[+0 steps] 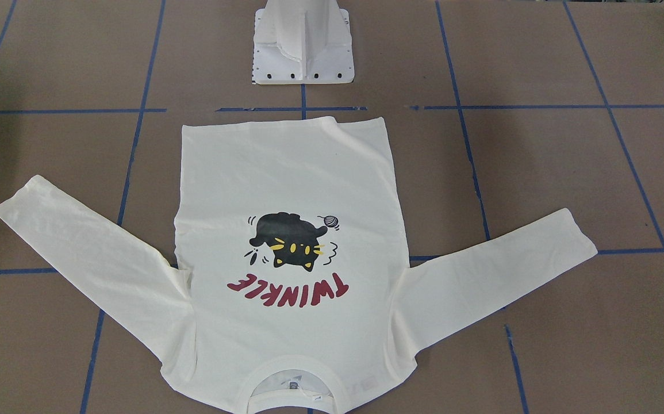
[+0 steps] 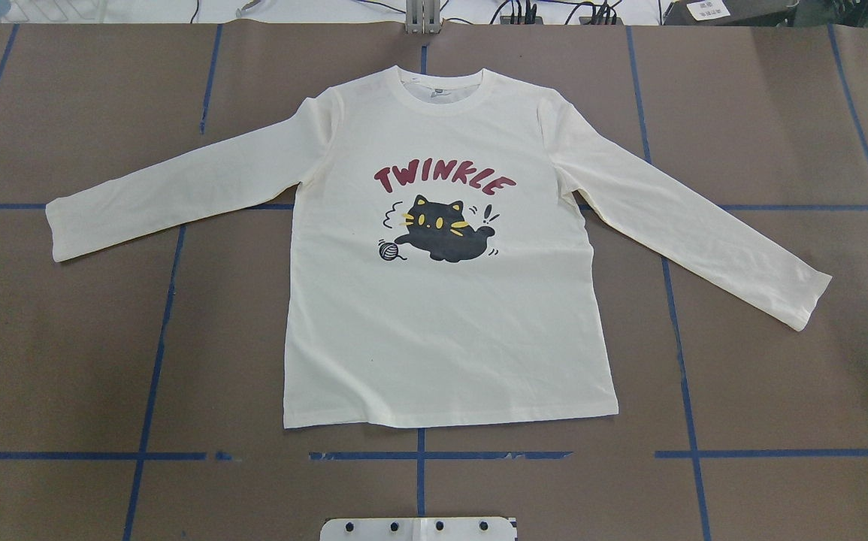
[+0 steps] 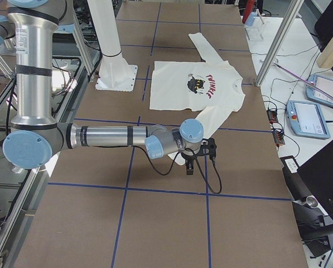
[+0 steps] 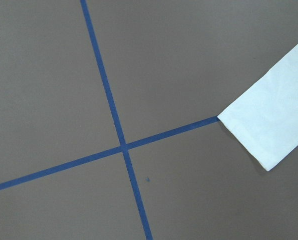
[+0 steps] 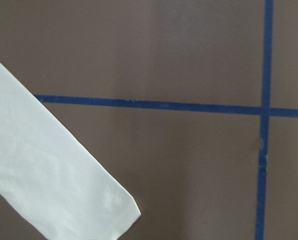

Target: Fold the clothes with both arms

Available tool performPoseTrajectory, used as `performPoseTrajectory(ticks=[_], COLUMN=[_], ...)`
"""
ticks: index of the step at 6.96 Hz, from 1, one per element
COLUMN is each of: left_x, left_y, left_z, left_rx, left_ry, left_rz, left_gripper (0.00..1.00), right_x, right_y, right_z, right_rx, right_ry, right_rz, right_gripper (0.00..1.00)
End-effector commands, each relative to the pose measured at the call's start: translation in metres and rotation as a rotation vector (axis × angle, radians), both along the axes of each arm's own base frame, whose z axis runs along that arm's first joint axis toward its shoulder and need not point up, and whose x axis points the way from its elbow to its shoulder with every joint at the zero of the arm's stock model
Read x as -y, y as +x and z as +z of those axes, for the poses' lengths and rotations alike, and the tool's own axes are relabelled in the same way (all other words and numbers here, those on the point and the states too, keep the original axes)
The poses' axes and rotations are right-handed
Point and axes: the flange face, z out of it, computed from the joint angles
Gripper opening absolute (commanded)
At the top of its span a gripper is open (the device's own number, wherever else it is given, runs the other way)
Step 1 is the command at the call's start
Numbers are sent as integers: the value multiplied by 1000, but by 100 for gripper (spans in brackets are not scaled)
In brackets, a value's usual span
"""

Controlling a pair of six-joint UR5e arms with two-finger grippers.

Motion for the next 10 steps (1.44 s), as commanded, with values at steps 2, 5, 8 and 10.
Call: performPoseTrajectory(ticks=[2, 5, 8, 10], left_x=[2, 3, 3, 3], left_y=[1, 1, 1, 1], left_z=[10, 6, 2, 2], left_rx=[0, 0, -2, -2], left_ry=[16, 25, 33, 34], left_rz=[-2, 0, 0, 1], left_gripper=[100, 100, 100, 100], right_x=[-25, -37, -33, -33], right_y=[-105, -134, -137, -140], right_z=[-5, 23, 38, 40], right_rx=[-5, -47, -67, -68], right_ry=[-39, -66, -89, -93], right_rz=[24, -21, -25, -31], right_gripper=[100, 100, 100, 99])
